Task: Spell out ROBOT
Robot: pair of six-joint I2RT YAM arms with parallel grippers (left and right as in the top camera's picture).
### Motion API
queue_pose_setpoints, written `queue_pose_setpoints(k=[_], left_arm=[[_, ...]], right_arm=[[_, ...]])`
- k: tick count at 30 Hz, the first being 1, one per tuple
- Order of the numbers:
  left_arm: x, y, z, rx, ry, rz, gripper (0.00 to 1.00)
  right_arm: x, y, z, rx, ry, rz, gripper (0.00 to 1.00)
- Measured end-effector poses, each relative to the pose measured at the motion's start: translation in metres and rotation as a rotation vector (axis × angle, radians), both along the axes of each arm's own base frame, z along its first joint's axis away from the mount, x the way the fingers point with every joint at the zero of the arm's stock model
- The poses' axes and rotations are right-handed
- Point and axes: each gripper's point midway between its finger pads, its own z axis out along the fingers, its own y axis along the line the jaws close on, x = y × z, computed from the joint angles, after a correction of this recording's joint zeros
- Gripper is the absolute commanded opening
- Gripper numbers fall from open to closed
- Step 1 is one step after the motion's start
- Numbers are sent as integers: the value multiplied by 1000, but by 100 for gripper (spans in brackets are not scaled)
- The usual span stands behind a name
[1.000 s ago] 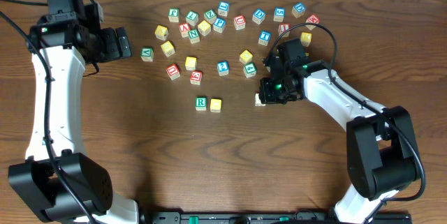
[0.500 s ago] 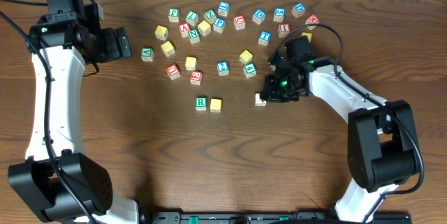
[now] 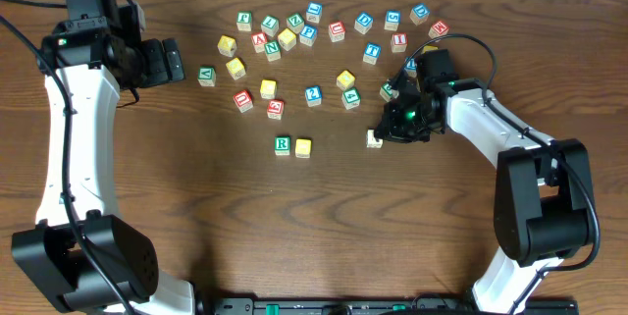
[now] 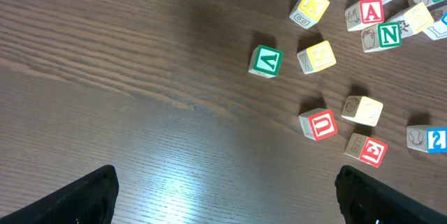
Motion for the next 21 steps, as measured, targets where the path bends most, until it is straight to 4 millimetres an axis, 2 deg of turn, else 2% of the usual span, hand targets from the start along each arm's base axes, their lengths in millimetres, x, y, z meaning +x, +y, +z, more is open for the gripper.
queue_pose_setpoints(k=[14, 16, 21], left_arm=[[0, 0, 0, 0, 0, 0, 98], [0, 0, 0, 0, 0, 0, 98], [0, 0, 0, 0, 0, 0, 98]], right_arm=[[3, 5, 10, 60, -22, 44, 3], [4, 6, 17, 63, -38, 41, 3], [12, 8, 59, 84, -144, 32, 1]])
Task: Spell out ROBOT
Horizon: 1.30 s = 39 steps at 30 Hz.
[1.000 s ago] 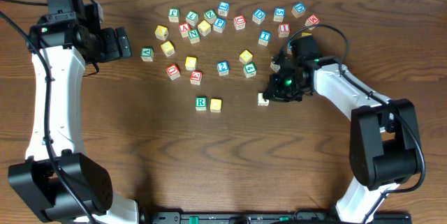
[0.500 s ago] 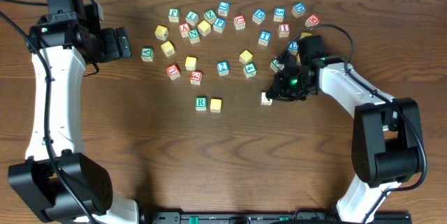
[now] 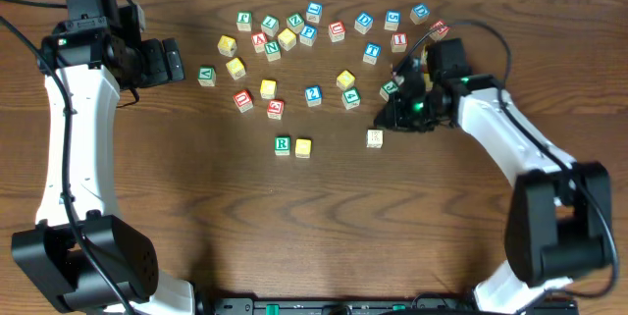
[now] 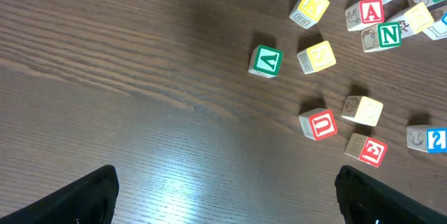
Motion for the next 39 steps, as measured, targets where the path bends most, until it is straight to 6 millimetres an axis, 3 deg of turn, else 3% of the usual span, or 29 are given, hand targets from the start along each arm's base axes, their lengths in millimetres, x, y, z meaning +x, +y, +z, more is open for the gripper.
queue_pose_setpoints(k=[2, 4, 12, 18, 27, 39], left_arm=[[0, 0, 0, 0, 0, 0, 98], [0, 0, 0, 0, 0, 0, 98], [0, 0, 0, 0, 0, 0, 98], [0, 0, 0, 0, 0, 0, 98], [0, 0, 0, 0, 0, 0, 98], [0, 0, 0, 0, 0, 0, 98]], right_arm=[[2, -1, 16, -2, -33, -13, 1], [1, -4, 17, -26, -31, -24, 1], [-9, -27, -7, -237, 19, -64, 1], [-15, -25, -14, -344, 8, -40, 1], [-22, -19, -46, -429, 50, 5, 1], [-14, -19, -47, -436, 24, -4, 1]])
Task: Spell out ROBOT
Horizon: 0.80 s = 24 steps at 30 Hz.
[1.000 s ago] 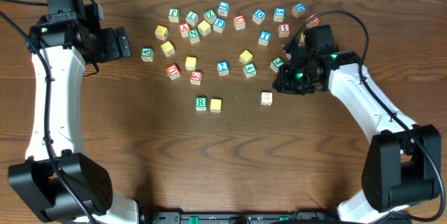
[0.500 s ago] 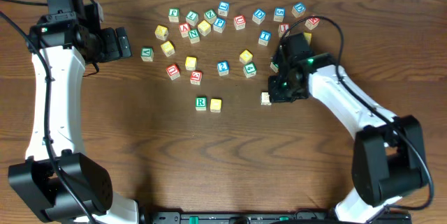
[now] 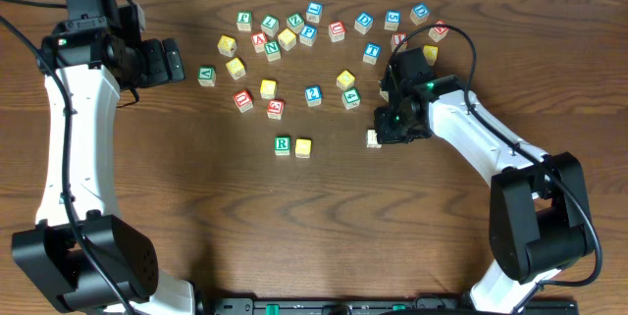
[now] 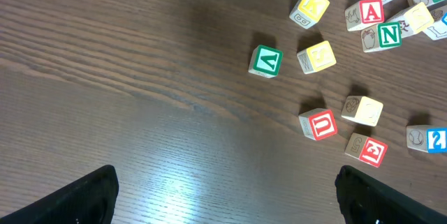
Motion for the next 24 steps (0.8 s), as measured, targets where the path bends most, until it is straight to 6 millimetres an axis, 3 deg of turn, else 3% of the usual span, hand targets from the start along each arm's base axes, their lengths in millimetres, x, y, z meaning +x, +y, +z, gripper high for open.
queue_pose_setpoints(k=[16, 24], left_arm=[[0, 0, 0, 0, 0, 0, 98], [0, 0, 0, 0, 0, 0, 98]], right_arm=[[2, 7, -8, 35, 21, -7, 1], [-8, -9, -16, -38, 76, -47, 1]])
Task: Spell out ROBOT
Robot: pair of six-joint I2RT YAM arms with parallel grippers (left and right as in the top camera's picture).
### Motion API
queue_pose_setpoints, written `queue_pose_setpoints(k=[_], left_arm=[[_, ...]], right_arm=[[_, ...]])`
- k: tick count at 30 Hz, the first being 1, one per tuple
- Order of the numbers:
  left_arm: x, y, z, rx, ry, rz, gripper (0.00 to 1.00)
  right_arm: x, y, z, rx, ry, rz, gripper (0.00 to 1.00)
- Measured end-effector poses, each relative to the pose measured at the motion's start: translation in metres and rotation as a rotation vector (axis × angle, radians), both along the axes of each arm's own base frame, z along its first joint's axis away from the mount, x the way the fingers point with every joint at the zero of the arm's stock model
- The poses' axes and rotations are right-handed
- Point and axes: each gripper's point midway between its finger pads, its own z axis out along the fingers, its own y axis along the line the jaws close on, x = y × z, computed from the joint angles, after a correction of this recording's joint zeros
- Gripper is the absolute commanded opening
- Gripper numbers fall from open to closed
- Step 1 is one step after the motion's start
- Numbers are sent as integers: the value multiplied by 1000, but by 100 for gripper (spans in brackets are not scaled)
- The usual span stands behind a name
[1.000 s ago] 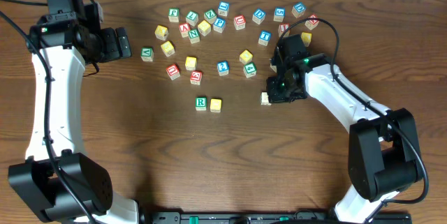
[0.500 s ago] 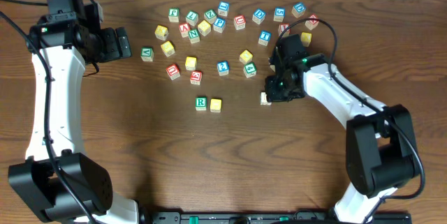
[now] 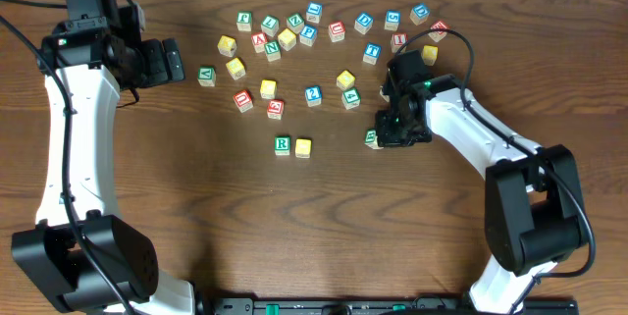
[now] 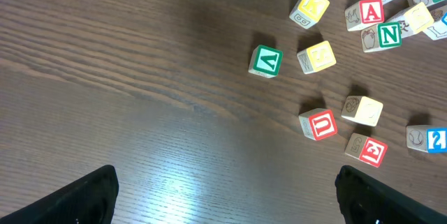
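A green R block [image 3: 283, 144] and a yellow block [image 3: 303, 146] lie side by side in the middle of the table. To their right a small block [image 3: 372, 138] shows a green face. My right gripper [image 3: 386, 131] is down against this block's right side; the overhead view does not show whether the fingers clasp it. My left gripper [image 3: 175, 62] hovers at the far left, open, with only bare wood between its fingers [image 4: 91, 192].
Several loose letter blocks are scattered across the back of the table, among them a green V block [image 4: 265, 61], a red U block [image 4: 318, 123], a red A block [image 4: 371, 12] and a blue 2 block [image 3: 313, 94]. The right arm's cable [image 3: 461, 45] loops over the back blocks.
The small block by my right gripper has shifted slightly left and now shows a green face instead of a cream one. The right gripper stays low beside it. My left arm is unchanged.
My right gripper was first down at the cream block right of the R and yellow blocks. Then it stood back and higher, with the block left on the table. It was down at the block again, and now the block shows green. The left arm never moved.
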Motion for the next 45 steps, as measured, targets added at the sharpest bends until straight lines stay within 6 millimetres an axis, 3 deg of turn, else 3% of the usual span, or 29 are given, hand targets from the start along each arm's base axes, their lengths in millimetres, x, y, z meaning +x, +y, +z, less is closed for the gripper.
queue_pose_setpoints(k=[13, 23, 33, 42, 45], left_arm=[[0, 0, 0, 0, 0, 0, 98], [0, 0, 0, 0, 0, 0, 98], [0, 0, 0, 0, 0, 0, 98], [0, 0, 0, 0, 0, 0, 98], [0, 0, 0, 0, 0, 0, 98]], right_arm=[[7, -25, -5, -32, 6, -60, 1], [3, -14, -4, 29, 25, -49, 1], [-20, 28, -3, 54, 64, 40, 1], [-23, 74, 0, 108, 7, 119, 1], [-25, 80, 1, 126, 8, 131, 1]])
